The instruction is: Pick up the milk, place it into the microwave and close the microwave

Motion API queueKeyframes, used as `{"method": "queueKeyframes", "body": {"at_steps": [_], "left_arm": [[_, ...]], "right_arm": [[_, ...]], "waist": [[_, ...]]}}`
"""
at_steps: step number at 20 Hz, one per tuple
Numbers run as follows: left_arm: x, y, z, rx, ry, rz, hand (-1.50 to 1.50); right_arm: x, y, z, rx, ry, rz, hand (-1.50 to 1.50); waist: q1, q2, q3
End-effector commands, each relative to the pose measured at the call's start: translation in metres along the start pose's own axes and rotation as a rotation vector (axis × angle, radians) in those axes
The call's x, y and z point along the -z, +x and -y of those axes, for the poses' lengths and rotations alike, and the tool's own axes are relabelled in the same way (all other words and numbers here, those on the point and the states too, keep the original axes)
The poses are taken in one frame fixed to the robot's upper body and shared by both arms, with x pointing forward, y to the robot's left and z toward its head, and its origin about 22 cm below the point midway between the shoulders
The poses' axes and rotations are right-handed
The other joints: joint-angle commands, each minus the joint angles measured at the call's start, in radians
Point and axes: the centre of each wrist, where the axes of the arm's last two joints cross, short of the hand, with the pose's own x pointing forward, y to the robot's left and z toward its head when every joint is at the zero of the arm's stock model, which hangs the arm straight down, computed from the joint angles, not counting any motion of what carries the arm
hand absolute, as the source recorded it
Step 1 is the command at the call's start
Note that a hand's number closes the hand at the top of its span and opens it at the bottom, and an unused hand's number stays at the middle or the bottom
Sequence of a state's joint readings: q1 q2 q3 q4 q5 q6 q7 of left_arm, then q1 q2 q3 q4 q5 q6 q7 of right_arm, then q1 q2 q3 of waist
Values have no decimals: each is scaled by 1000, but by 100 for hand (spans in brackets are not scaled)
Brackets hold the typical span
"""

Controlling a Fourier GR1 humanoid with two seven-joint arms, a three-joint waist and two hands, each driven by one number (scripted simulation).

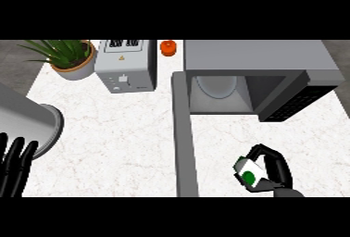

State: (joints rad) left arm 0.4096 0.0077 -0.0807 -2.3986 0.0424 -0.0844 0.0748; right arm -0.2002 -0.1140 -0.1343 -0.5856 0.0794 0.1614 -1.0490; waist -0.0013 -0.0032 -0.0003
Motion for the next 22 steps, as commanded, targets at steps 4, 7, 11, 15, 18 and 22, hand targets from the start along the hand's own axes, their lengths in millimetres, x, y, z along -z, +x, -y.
{"method": "queueKeyframes", "body": {"at_steps": [4, 7, 11, 15, 18, 22], "left_arm": [[-4, 11, -22, -4, 13, -13, -150], [-11, 4, -15, 0, 23, -30, -150], [-10, -6, -28, -23, 19, -55, -150], [-10, 9, -30, 2, 13, -21, -150], [-18, 6, -33, 11, 21, -33, -150], [-7, -21, -44, 5, 31, -32, -150]], "right_arm": [[-22, 6, -35, 56, -19, 116, 150], [14, 45, -22, 26, -8, 109, 150], [39, 57, -38, -7, -46, 157, 150], [79, 95, -78, -53, -19, 167, 150], [100, 96, -91, -105, -23, 141, 150], [135, 100, -98, -203, -76, 97, 150]], "waist": [[2, 1, 0], [1, 0, -1], [4, 2, 0], [6, 0, -1], [15, 1, 0], [14, 4, 0]]}}
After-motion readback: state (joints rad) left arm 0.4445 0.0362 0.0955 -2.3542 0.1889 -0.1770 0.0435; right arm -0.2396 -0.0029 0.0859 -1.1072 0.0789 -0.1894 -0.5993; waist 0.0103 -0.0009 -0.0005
